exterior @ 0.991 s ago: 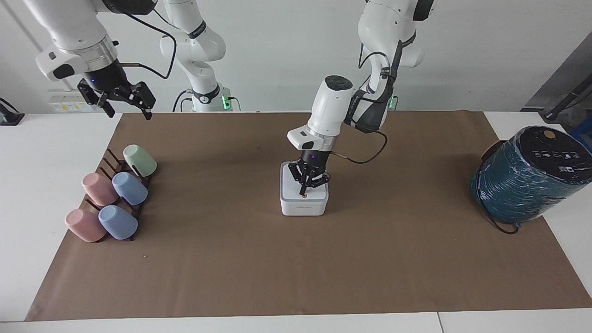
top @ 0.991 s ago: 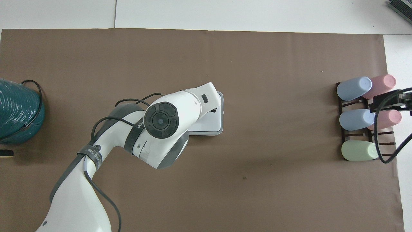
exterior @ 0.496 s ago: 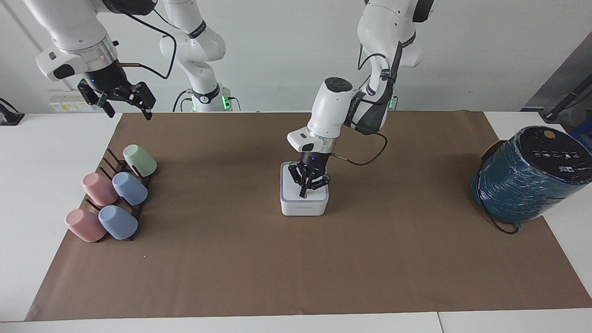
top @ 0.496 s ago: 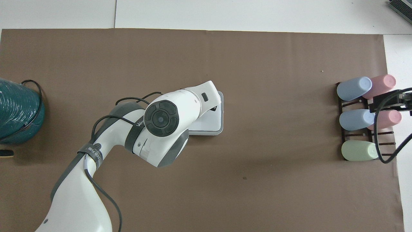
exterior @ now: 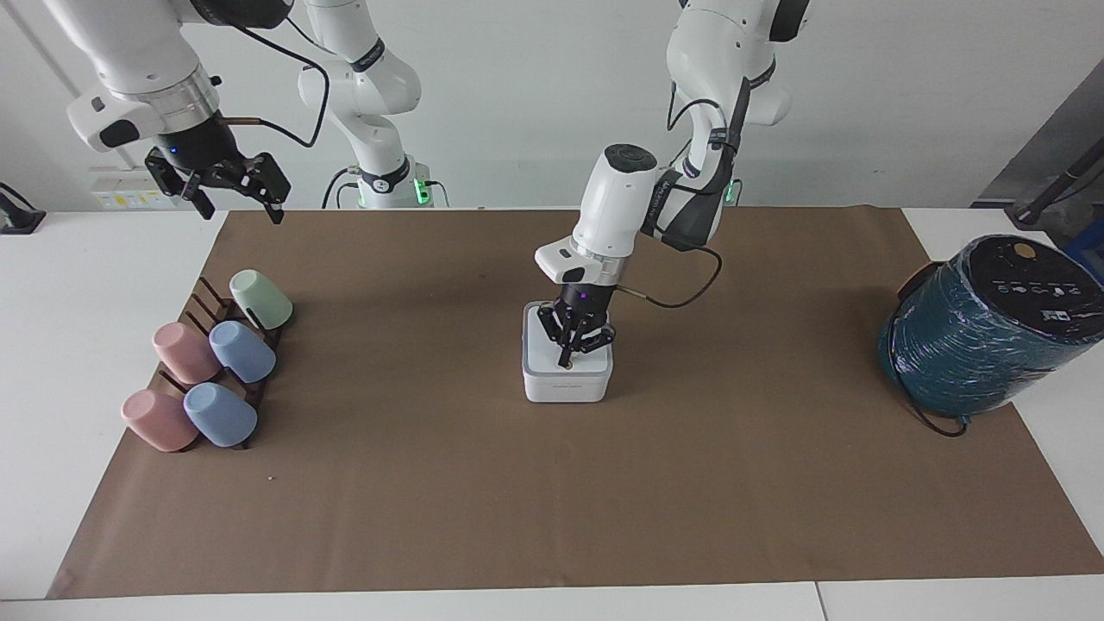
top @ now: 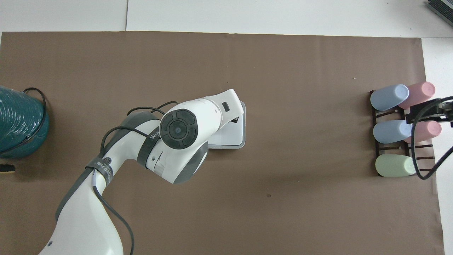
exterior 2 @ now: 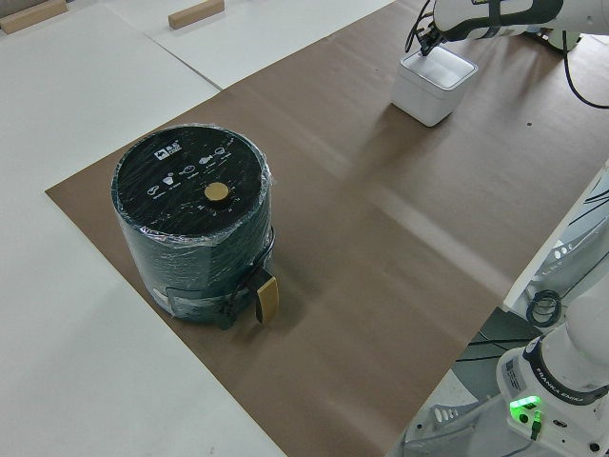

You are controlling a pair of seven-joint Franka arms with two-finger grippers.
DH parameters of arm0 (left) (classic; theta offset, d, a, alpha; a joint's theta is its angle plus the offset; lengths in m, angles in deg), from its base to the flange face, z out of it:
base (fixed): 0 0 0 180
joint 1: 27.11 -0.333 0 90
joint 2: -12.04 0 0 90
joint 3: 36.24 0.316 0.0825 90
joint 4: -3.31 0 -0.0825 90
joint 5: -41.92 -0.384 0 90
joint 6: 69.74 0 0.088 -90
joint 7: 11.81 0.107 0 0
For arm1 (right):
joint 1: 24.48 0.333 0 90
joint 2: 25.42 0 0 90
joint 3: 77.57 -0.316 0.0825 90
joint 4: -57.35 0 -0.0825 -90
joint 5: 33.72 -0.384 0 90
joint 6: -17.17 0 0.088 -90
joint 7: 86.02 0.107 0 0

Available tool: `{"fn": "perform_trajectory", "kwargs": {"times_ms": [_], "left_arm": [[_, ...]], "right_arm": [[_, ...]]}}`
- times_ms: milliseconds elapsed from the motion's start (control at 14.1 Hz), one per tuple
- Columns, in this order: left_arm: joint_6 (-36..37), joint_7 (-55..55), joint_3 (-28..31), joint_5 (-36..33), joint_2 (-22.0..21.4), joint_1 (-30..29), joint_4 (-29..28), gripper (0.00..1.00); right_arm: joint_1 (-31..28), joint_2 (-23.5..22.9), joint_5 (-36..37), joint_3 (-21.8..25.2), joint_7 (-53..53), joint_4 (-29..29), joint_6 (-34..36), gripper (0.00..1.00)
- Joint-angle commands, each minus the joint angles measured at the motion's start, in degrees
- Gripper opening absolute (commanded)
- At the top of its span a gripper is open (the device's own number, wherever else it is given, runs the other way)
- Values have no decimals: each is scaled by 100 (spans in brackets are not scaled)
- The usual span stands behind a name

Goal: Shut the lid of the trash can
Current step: 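Press the white lid down onto the bin with the left gripper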

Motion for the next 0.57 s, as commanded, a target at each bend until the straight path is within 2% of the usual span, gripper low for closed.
{"fn": "perform_trajectory", "kwargs": {"times_ms": [0,496], "left_arm": [[442,-46,34,-134,120,-17,15,0],[1302,-37,26,-134,-608,-69,24,0]], "right_arm": [[-12,145,30,-27,-73,166,-23,100],[-12,145,30,-27,-73,166,-23,100]]}}
